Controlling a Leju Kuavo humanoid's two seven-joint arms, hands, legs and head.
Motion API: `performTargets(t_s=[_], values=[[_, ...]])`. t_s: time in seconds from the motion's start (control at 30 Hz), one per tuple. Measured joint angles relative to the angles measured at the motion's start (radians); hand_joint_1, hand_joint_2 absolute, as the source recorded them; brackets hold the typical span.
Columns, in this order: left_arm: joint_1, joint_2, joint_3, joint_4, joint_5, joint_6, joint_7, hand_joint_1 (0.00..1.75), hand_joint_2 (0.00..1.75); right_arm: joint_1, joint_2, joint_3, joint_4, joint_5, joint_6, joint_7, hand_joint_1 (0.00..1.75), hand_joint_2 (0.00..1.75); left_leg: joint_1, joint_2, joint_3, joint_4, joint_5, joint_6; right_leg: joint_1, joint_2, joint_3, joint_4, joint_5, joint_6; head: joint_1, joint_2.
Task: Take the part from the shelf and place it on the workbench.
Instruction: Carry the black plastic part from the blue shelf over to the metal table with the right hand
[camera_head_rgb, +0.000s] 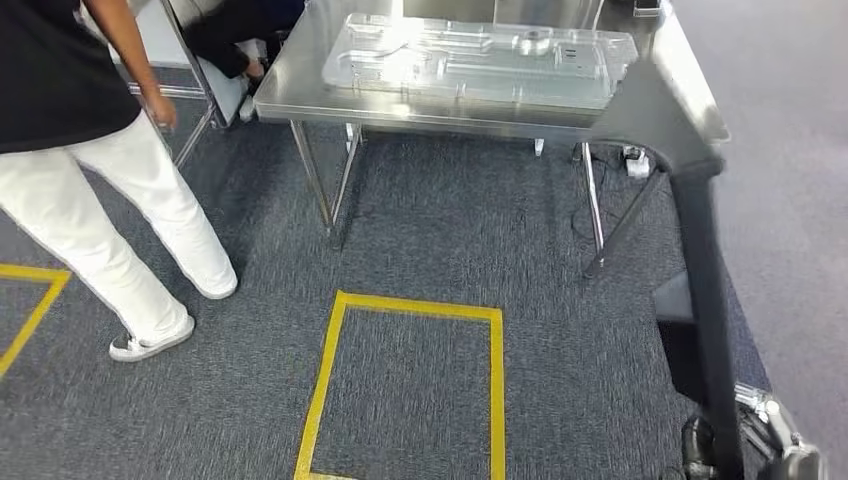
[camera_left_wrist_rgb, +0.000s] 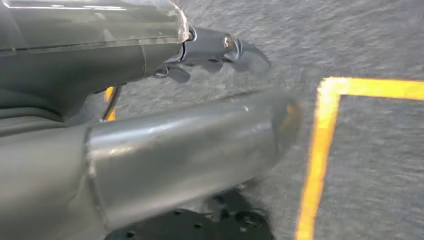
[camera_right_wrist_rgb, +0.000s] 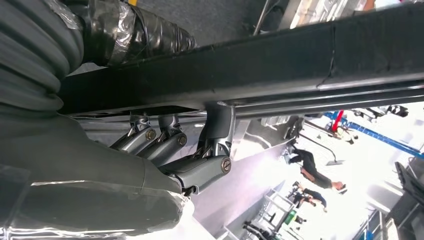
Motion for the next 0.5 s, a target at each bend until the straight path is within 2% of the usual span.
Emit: performTargets(t_s=[0.03,0.1,0.13,0.17,0.2,0.23,0.27,0.3,0.33,0.37,0.43,0.47,0.5], values=[[-0.003,0.000,0.011,-0.001,-0.010,-0.003,-0.003,0.00,0.00,-0.007,0.000,0.001,0.001,0.009,0.003,0.005,1.75,1.75,0.002,-0.005,-0.032,0.059,-0.020,-0.002,-0.003,-0.001,0.017,-0.010,-0.005,-0.005,-0.001,0.000],[-0.007,0.001,0.030,-0.002,-0.021,-0.007,-0.005,0.00,0.00,-0.019,0.000,0.005,0.004,0.023,0.005,0.011,1.75,1.75,0.002,-0.010,-0.136,0.209,-0.057,-0.007,-0.002,0.000,0.041,-0.018,-0.021,-0.011,-0.002,0.000],[-0.006,0.001,0.037,-0.002,-0.024,-0.007,-0.006,0.00,0.00,-0.022,0.000,0.007,0.007,0.028,0.005,0.012,1.75,1.75,0.002,-0.011,-0.182,0.258,-0.054,-0.010,-0.002,0.003,0.054,-0.019,-0.032,-0.012,-0.002,0.000],[-0.005,0.001,0.043,-0.001,-0.026,-0.008,-0.006,0.00,0.00,-0.023,0.000,0.009,0.009,0.032,0.004,0.014,1.75,1.75,0.002,-0.011,-0.212,0.270,-0.026,-0.011,-0.002,0.006,0.068,-0.019,-0.044,-0.011,-0.002,0.000],[-0.003,0.001,0.048,-0.001,-0.028,-0.008,-0.007,0.00,0.00,-0.023,0.000,0.010,0.011,0.037,0.003,0.016,1.75,1.75,0.002,-0.011,-0.222,0.240,0.024,-0.010,-0.002,0.010,0.086,-0.019,-0.058,-0.009,-0.002,0.000],[-0.002,0.001,0.054,-0.001,-0.032,-0.008,-0.009,0.00,0.00,-0.024,0.000,0.012,0.012,0.046,0.000,0.020,1.75,1.75,0.002,-0.011,-0.219,0.181,0.085,-0.007,-0.002,0.012,0.107,-0.019,-0.074,-0.006,-0.002,0.000],[-0.002,0.001,0.059,-0.001,-0.037,-0.008,-0.011,0.00,0.00,-0.025,0.000,0.013,0.014,0.058,-0.005,0.028,1.75,1.75,0.001,-0.012,-0.211,0.132,0.132,-0.002,-0.003,0.014,0.123,-0.020,-0.089,-0.001,-0.001,0.000],[-0.003,0.001,0.064,-0.001,-0.042,-0.009,-0.013,0.00,0.00,-0.028,0.000,0.015,0.016,0.074,-0.013,0.040,1.75,1.75,-0.001,-0.013,-0.200,0.089,0.160,0.003,-0.001,0.015,0.134,-0.019,-0.103,0.005,-0.002,0.000],[-0.005,0.001,0.070,0.000,-0.049,-0.009,-0.015,0.00,0.00,-0.031,0.000,0.017,0.018,0.093,-0.022,0.054,1.75,1.75,-0.004,-0.014,-0.189,0.060,0.160,0.009,0.000,0.017,0.138,-0.019,-0.112,0.012,-0.002,0.000],[-0.007,0.002,0.075,0.000,-0.057,-0.010,-0.016,0.00,0.00,-0.034,0.000,0.018,0.021,0.115,-0.032,0.070,1.75,1.75,-0.007,-0.015,-0.181,0.052,0.143,0.016,0.000,0.018,0.140,-0.018,-0.117,0.018,-0.002,0.000],[-0.013,0.002,0.083,0.000,-0.074,-0.011,-0.019,0.00,0.00,-0.044,0.000,0.020,0.024,0.174,-0.055,0.098,1.75,1.75,-0.007,-0.017,-0.156,0.021,0.118,0.029,0.000,0.017,0.131,0.008,-0.104,0.030,-0.004,0.000],[-0.015,0.003,0.087,0.000,-0.084,-0.012,-0.020,0.00,0.00,-0.052,0.000,0.020,0.026,0.205,-0.067,0.108,1.75,1.75,-0.004,-0.017,-0.142,0.011,0.113,0.035,-0.001,0.015,0.114,0.046,-0.089,0.036,-0.003,0.000],[-0.017,0.003,0.092,0.000,-0.093,-0.014,-0.022,0.00,0.00,-0.062,0.000,0.021,0.027,0.234,-0.078,0.116,1.75,1.75,-0.002,-0.018,-0.124,-0.002,0.108,0.040,-0.002,0.013,0.080,0.101,-0.077,0.041,-0.003,0.000]])
